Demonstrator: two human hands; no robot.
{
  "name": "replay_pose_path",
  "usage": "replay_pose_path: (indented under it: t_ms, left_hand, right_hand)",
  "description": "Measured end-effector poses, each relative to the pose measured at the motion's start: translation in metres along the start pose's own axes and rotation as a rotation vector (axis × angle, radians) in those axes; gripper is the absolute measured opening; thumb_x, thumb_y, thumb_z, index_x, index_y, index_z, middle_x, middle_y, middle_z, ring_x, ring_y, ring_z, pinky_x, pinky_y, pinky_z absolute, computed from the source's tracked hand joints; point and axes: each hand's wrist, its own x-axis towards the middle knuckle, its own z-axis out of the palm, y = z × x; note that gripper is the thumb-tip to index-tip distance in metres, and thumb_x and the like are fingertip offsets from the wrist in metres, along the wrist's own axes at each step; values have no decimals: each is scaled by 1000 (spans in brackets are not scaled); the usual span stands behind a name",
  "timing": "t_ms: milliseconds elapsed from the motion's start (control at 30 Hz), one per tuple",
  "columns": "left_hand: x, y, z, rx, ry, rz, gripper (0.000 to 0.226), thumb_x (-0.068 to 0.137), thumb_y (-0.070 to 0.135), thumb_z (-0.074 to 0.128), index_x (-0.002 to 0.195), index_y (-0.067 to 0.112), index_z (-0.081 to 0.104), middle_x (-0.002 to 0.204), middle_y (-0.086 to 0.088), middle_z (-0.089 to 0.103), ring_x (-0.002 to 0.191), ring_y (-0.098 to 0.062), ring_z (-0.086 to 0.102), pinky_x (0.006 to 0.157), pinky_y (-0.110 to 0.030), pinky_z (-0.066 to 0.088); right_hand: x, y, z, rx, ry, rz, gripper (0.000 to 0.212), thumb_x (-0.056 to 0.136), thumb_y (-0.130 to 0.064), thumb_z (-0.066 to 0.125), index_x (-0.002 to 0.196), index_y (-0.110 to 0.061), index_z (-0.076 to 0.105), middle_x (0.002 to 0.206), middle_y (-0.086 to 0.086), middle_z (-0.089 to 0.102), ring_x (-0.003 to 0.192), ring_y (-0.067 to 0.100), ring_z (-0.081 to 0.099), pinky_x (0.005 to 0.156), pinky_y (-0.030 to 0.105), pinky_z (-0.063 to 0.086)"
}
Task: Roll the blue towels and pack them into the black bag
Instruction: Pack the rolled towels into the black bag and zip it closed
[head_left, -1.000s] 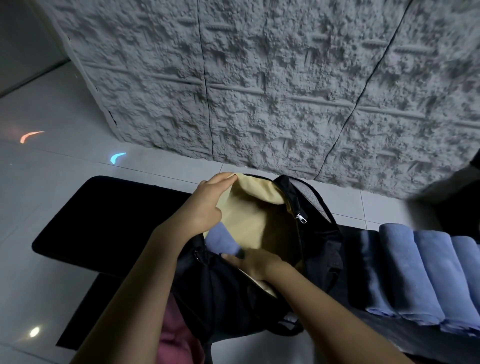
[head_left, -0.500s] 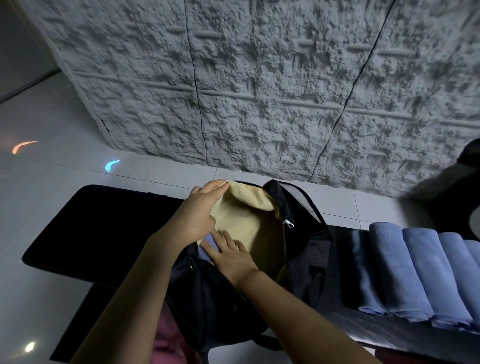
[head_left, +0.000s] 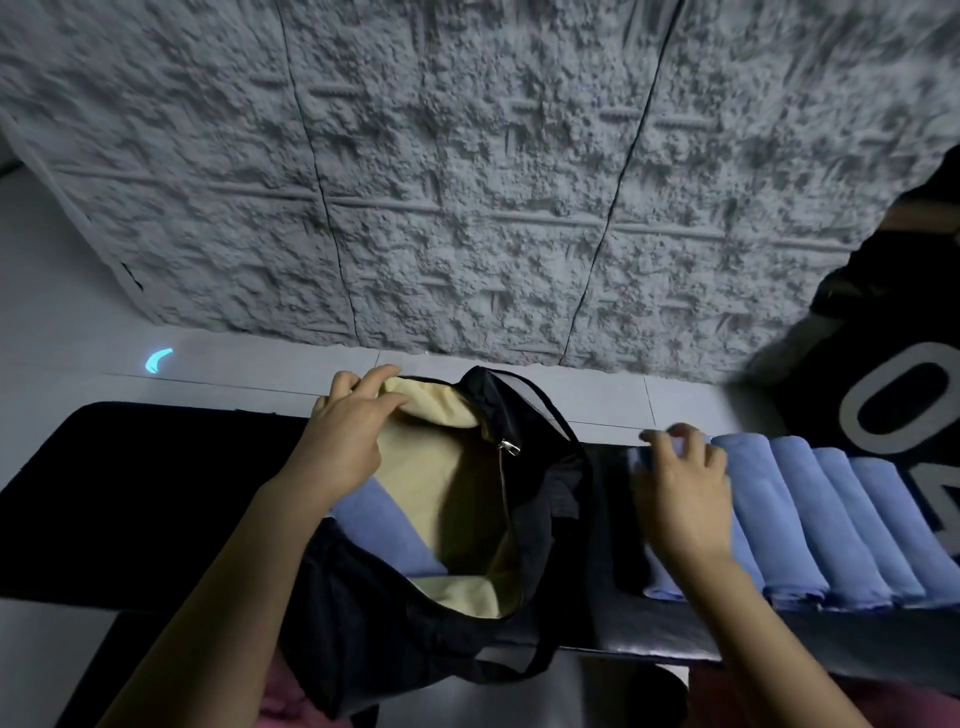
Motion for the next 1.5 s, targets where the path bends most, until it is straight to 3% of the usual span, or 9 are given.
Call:
replay_pose_path:
  t_ms: [200, 500, 633, 733, 900, 1000, 1200, 1300, 1500]
  left_hand:
    - [4, -3, 6, -5, 16, 6, 73, 69, -18, 42, 128, 24, 53, 150, 12, 24, 114, -21, 32, 87, -36, 40]
    - [6, -7, 6, -54, 4, -17, 42, 70, -16, 47, 63, 25, 50, 150, 12, 29, 117, -20, 31, 80, -31, 25]
    - [6, -8, 3, -7, -15, -7, 56, 71, -15, 42, 101, 26, 64, 152, 16, 20, 117, -20, 28, 84, -31, 29]
    - [10, -9, 0, -20, -25, 11, 80, 69, -16, 38, 138, 25, 41, 152, 19, 19, 111, -19, 30, 84, -30, 35]
    - [16, -11, 2, -165, -23, 5, 86, 69, -18, 39, 147, 18, 27, 153, 13, 22, 102, -17, 29, 95, -34, 41]
    - [20, -15, 5, -215, 4, 22, 73, 79, -13, 43, 146, 15, 30, 153, 8, 25, 94, -9, 23, 98, -21, 32]
    - [17, -15, -3, -253, -11, 4, 86, 71, -23, 33, 147, 15, 27, 153, 11, 21, 99, -10, 24, 97, -20, 33]
    - [15, -14, -9, -268, -29, -9, 89, 69, -24, 32, 147, 16, 26, 153, 12, 21, 106, -15, 29, 102, -27, 34]
    - [16, -15, -10, -237, -53, -22, 88, 69, -21, 30, 148, 17, 23, 154, 11, 19, 114, -23, 31, 100, -32, 37]
  right_hand:
    - [3, 38, 11, -130, -260, 305, 51, 85, -19, 60, 125, 8, 43, 113, 31, 51, 99, 47, 49, 76, 47, 44]
    - [3, 23, 13, 15, -357, 311, 65, 84, -31, 57, 134, -12, 20, 112, 20, 52, 93, 41, 59, 62, 38, 43]
    - [7, 13, -20, 58, -309, 209, 61, 84, -25, 55, 135, -25, 21, 108, 13, 56, 85, 32, 55, 61, 35, 45]
    - [13, -17, -63, 406, -320, 106, 66, 80, -20, 66, 134, -35, 29, 100, 5, 58, 89, 23, 53, 62, 29, 40]
    - [7, -102, -72, 1087, -747, -60, 67, 73, -2, 76, 127, -26, 43, 105, -11, 58, 82, -17, 54, 70, 2, 40]
    - [1, -148, -28, 1179, -967, -28, 66, 70, 0, 74, 127, -20, 48, 114, 1, 58, 91, -1, 56, 79, 11, 46]
    - [22, -187, 55, 991, -1047, 6, 67, 76, 2, 71, 132, -19, 42, 113, 2, 49, 99, 11, 47, 68, 10, 45]
    - [21, -188, 86, 733, -1005, -53, 77, 74, -6, 74, 138, -21, 35, 122, 10, 52, 110, 20, 52, 92, 26, 46]
    - [26, -188, 73, 293, -626, -123, 72, 81, -24, 67, 140, -15, 27, 125, 20, 55, 112, 38, 56, 84, 36, 44]
